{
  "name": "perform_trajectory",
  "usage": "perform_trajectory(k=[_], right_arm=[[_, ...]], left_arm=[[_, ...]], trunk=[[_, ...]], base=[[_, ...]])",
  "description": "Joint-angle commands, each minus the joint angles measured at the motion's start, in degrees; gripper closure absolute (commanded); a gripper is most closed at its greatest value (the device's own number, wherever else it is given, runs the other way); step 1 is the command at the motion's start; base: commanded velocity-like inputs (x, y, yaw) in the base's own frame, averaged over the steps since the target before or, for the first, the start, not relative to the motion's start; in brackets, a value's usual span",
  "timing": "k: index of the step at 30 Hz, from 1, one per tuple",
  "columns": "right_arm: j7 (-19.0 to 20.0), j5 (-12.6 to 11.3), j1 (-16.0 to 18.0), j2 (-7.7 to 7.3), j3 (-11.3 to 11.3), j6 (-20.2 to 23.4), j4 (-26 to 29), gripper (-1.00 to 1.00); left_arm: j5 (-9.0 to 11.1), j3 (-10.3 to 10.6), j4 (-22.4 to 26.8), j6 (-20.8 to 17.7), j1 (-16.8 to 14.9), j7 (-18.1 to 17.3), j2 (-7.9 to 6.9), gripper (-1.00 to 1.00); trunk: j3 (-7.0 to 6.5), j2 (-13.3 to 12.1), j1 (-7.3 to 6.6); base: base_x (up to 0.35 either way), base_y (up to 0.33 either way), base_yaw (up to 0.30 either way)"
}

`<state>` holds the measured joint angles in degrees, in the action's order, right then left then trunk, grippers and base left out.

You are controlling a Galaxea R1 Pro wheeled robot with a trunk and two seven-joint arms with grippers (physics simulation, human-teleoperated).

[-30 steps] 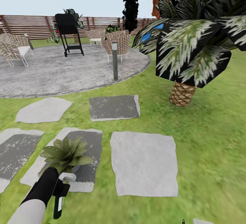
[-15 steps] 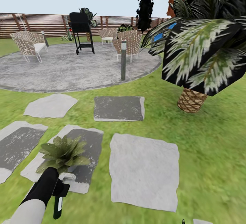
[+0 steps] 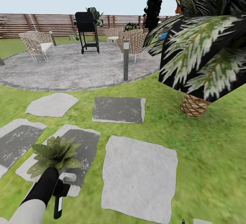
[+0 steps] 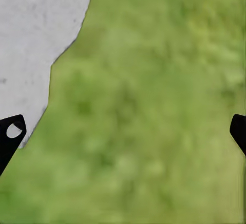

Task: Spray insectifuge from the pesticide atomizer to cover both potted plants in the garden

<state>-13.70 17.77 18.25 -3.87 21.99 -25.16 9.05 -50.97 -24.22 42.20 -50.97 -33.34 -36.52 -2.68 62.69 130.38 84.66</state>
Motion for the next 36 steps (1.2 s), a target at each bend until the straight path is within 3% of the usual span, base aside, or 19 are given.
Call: perform_trajectory(k=[1,10,15,30,36], right_arm=[[-0.2,0.6,0.0,0.01,0.3,-0.2,-0.1,-1.00],[-0.2,0.6,0.0,0.01,0.3,-0.2,-0.1,-1.00],[-0.2,0.6,0.0,0.01,0.3,-0.2,-0.1,-1.00],[-0.2,0.7,0.0,-0.43,0.3,-0.1,-0.1,-1.00],[-0.3,0.5,0.0,0.05,0.4,-0.1,0.0,-1.00]], left_arm=[[-0.6,-0.2,0.1,-0.1,-0.1,-0.6,0.05,1.00],[-0.6,-0.1,0.1,-0.1,-0.1,-0.6,-0.03,1.00],[-0.6,-0.2,0.1,-0.1,-0.1,-0.6,0.02,1.00],[-0.6,-0.1,0.1,-0.1,-0.1,-0.6,0.83,1.00],[-0.6,-0.2,0.1,-0.1,-0.1,-0.9,0.76,1.00]], trunk=[[0.05,0.0,-0.01],[0.05,0.0,-0.01],[0.05,0.0,-0.01],[0.05,0.0,-0.01],[0.05,0.0,-0.01]], base=[[0.002,-0.309,0.274],[0.003,-0.078,0.277],[0.247,-0.001,0.258],[0.135,-0.057,0.018],[0.054,-0.077,0.056]])
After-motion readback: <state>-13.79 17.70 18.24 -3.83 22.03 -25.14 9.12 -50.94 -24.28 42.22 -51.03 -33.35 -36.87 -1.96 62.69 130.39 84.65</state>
